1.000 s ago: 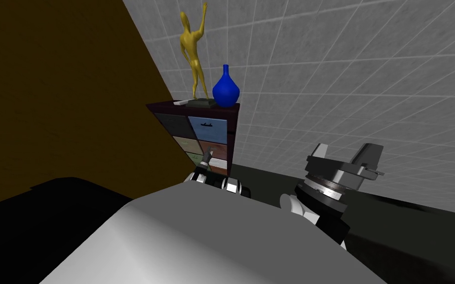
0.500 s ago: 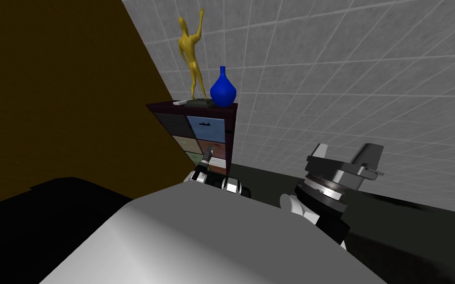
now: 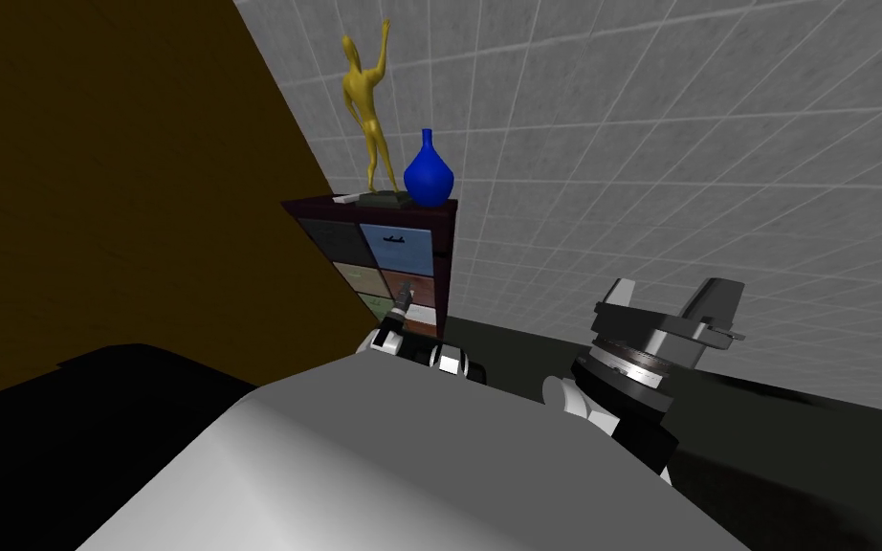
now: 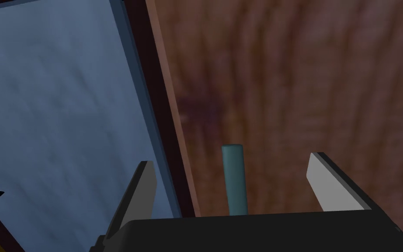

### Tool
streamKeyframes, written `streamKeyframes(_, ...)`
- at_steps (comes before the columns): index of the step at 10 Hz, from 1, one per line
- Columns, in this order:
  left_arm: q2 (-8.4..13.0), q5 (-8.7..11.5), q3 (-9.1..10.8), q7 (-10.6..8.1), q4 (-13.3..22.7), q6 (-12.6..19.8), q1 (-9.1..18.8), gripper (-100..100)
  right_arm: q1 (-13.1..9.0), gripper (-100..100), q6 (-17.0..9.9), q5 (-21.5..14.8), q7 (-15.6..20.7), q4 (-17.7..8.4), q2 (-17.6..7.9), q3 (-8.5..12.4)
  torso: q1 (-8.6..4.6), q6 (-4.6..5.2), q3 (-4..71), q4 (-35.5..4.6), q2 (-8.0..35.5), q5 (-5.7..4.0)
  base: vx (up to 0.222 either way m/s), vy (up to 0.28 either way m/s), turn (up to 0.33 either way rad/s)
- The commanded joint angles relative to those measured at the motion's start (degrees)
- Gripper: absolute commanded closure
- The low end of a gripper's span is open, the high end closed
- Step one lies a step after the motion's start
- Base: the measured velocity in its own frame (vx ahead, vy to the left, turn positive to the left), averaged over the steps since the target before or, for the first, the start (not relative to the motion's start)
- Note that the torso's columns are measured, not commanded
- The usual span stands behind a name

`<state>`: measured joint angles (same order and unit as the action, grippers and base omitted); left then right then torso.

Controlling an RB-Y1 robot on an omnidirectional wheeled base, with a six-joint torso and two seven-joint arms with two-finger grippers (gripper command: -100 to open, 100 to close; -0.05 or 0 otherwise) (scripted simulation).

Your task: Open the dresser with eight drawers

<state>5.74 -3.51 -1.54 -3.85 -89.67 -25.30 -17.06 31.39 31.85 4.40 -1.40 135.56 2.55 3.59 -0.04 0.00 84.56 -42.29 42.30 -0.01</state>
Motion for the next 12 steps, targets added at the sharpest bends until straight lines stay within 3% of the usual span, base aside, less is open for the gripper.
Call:
streamKeyframes(1, -2.82, -0.18, 0.07, 0.14, -0.75, 1.82, 0.16, -100, 0.0, 0, 0.0, 0.0, 0.0, 0.0, 0.0, 0.0, 0.02, 0.0, 0.0, 0.0, -0.01, 0.0, -0.009, -0.022, 0.0)
streamKeyframes(2, -2.19, -0.16, 0.01, 0.11, -0.77, 1.49, -0.03, -100, 0.0, 0, 0.0, 0.0, 0.0, 0.0, 0.0, 0.0, 0.07, 0.0, 0.02, 0.01, -0.03, 0.01, -0.004, -0.009, -0.001)
streamKeyframes(4, -2.12, -0.19, 0.15, -0.05, -3.1, 3.91, -0.03, -100, 0.01, 0, 0.0, 0.0, 0.0, 0.0, -0.01, 0.0, 0.11, 0.0, 0.11, 0.04, -0.19, 0.03, 0.081, -0.003, -0.02)
streamKeyframes(5, -2.1, -0.16, 0.11, -0.04, -2.62, 3.22, -0.14, -100, 0.02, 0, 0.0, 0.0, 0.0, 0.0, -0.01, 0.01, 0.06, 0.0, 0.19, 0.08, -0.31, 0.01, 0.056, -0.002, -0.001)
streamKeyframes(6, -2.29, -0.17, 0.01, 0.11, -1.07, 1.86, -0.04, 100, 0.01, 0, 0.0, 0.0, 0.0, 0.0, -0.01, 0.01, 0.04, -0.01, 0.05, 0.03, -0.05, 0.01, -0.056, 0.009, 0.031)
streamKeyframes(11, -1.46, -0.32, -0.77, -0.7, -5.85, 3.71, -2.39, 100, -0.02, 0, -0.01, 0.0, 0.0, -0.01, 0.0, 0.0, -0.16, 0.01, -0.22, -0.23, 0.4, -0.12, -0.149, -0.014, 0.014)
streamKeyframes(12, -1.56, -0.28, -0.65, -0.59, -4.97, 3.88, -2.39, 100, -0.02, 0, -0.01, 0.0, 0.0, -0.01, 0.0, 0.0, -0.19, 0.02, -0.18, -0.32, 0.38, -0.19, -0.1, -0.006, 0.005)
